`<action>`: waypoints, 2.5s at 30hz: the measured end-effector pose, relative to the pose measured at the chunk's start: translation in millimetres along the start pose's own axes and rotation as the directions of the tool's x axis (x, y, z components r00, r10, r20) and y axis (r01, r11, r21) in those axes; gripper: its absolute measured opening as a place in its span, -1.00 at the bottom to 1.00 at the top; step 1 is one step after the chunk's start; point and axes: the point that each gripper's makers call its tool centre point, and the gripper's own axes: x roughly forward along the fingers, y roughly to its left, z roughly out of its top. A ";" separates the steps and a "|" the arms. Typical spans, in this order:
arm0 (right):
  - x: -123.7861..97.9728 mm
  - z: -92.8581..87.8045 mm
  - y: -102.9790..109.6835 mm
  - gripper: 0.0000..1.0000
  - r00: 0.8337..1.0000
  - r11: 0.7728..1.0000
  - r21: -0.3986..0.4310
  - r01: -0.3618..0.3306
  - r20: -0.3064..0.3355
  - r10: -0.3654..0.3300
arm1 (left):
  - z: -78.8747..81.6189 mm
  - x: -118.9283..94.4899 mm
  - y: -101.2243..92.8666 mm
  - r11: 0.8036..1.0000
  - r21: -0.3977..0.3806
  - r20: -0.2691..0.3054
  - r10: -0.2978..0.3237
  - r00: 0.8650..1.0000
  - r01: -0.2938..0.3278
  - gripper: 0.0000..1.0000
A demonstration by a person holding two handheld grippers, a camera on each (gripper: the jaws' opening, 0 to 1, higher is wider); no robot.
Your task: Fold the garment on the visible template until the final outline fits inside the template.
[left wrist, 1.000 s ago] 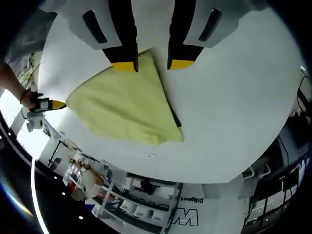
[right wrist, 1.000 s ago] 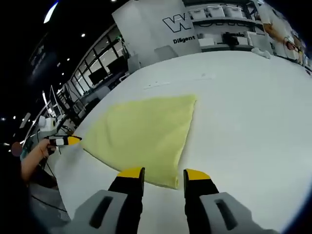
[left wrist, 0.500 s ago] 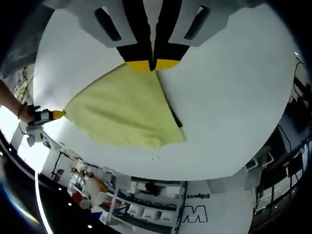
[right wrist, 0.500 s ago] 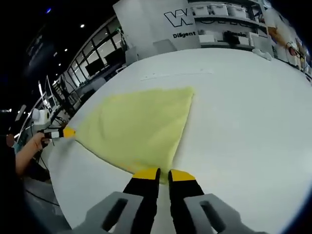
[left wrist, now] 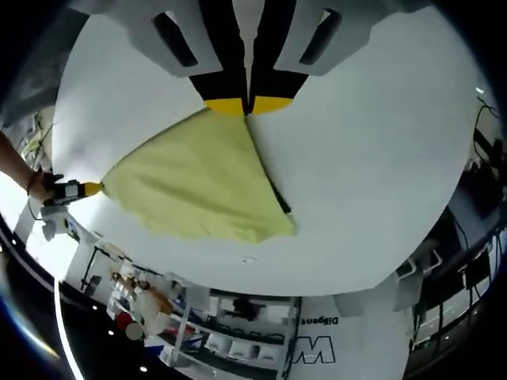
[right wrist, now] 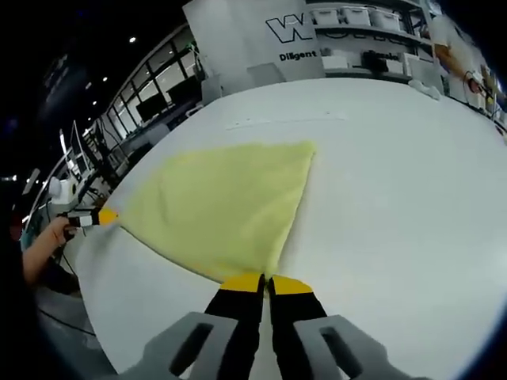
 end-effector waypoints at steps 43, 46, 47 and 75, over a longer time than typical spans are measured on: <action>-12.4 -17.5 7.3 -1.00 1.000 1.000 -0.022 -0.008 -0.023 0.008 | -20.1 -0.5 -24.9 0.993 0.075 -0.050 -0.085 0.995 0.089 -0.96; -13.7 -19.4 8.1 -1.00 1.000 1.000 -0.024 -0.008 -0.024 0.007 | -21.9 -2.5 -25.8 0.993 0.076 -0.050 -0.084 0.995 0.088 -0.96; -14.6 -20.8 9.1 -1.00 1.000 1.000 -0.026 -0.008 -0.025 0.008 | -23.1 -3.7 -26.5 0.993 0.077 -0.051 -0.084 0.995 0.088 -0.96; -34.8 -51.6 30.1 -1.00 0.998 0.996 -0.094 -0.012 -0.062 0.006 | -53.0 -32.0 -29.8 0.999 -0.034 -0.139 -0.043 0.989 0.039 -0.92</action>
